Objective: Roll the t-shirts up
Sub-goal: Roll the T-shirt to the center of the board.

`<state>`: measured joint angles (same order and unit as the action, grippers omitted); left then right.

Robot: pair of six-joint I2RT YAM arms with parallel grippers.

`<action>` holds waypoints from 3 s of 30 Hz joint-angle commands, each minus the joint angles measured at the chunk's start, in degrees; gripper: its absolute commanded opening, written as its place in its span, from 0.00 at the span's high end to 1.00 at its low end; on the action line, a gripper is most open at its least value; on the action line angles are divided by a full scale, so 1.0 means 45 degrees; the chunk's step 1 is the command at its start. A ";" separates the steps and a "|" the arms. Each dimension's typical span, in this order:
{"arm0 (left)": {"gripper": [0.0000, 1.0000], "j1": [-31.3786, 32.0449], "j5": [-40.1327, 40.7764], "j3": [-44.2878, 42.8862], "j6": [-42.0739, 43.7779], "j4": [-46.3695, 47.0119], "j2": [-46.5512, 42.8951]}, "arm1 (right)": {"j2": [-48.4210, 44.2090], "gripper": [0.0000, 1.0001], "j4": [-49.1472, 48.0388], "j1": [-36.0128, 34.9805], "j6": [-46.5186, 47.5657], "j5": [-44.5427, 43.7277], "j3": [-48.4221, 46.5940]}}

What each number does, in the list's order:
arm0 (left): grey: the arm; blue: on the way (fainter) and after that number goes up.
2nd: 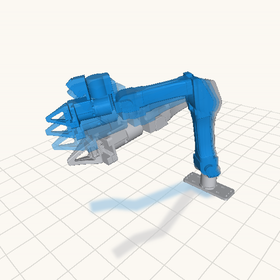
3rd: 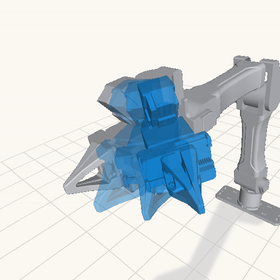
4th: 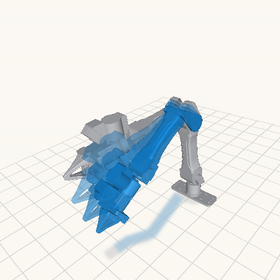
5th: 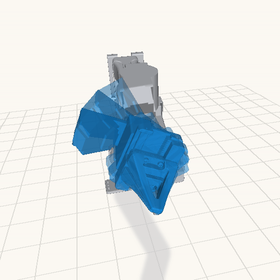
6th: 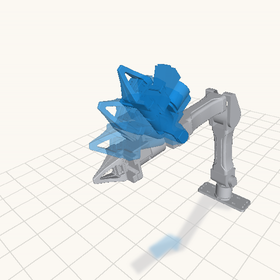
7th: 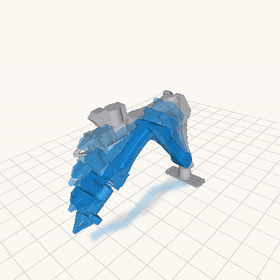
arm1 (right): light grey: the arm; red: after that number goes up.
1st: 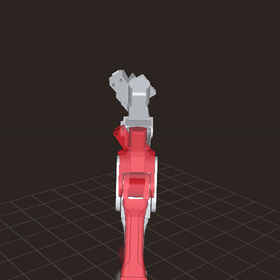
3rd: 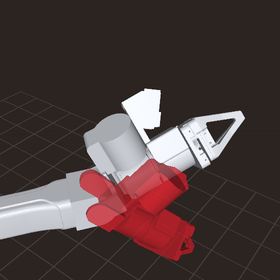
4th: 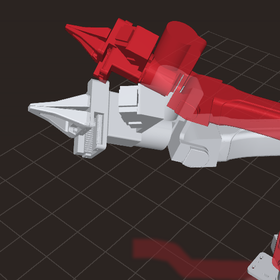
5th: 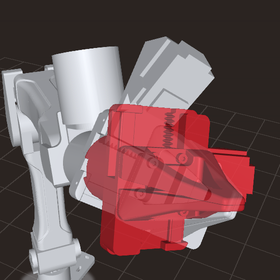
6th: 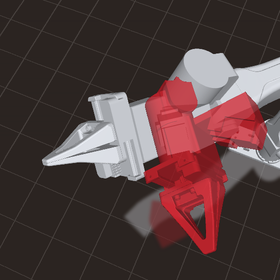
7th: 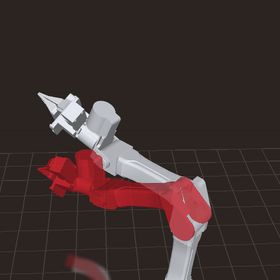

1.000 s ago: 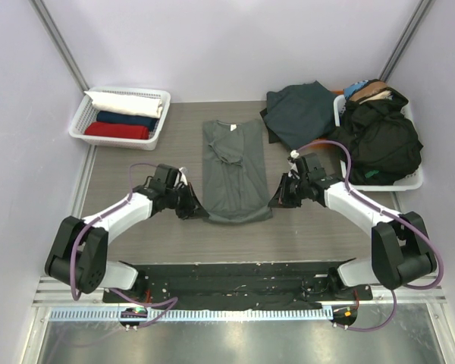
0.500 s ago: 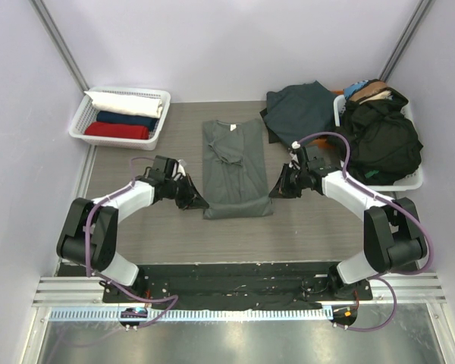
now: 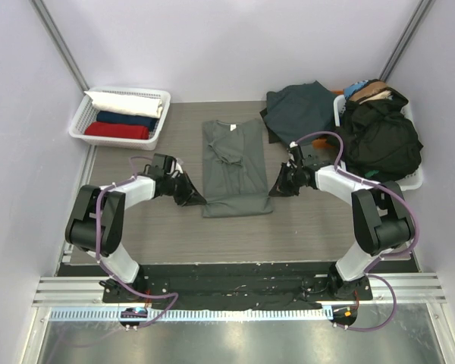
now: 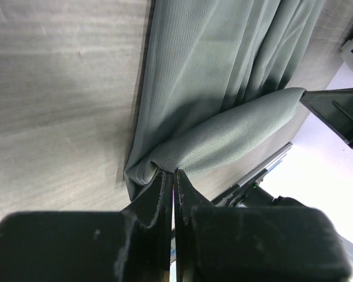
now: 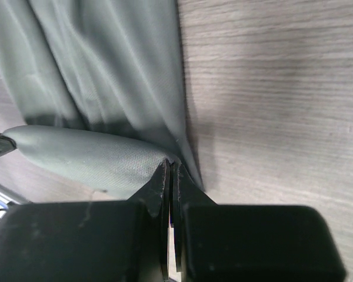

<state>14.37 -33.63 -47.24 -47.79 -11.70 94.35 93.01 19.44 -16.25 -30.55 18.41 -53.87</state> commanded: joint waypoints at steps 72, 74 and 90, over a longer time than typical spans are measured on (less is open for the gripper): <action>1.00 0.1396 0.2179 0.1202 -0.0475 0.3677 0.0305 | 0.0192 0.99 -0.3934 0.0018 -0.0928 0.1030 0.2420; 1.00 0.1396 0.2316 0.1163 -0.0376 0.3325 -0.0046 | -0.0374 0.97 -0.3151 0.0018 -0.0713 0.0012 0.2342; 0.69 0.1767 0.3449 0.2139 0.0757 0.1019 -0.3133 | -0.2819 0.65 -0.1409 -0.0099 0.0576 -0.1378 0.2849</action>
<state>21.34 -19.81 -39.92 -46.37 -4.67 82.17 79.64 12.23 -16.38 -30.61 12.64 -41.76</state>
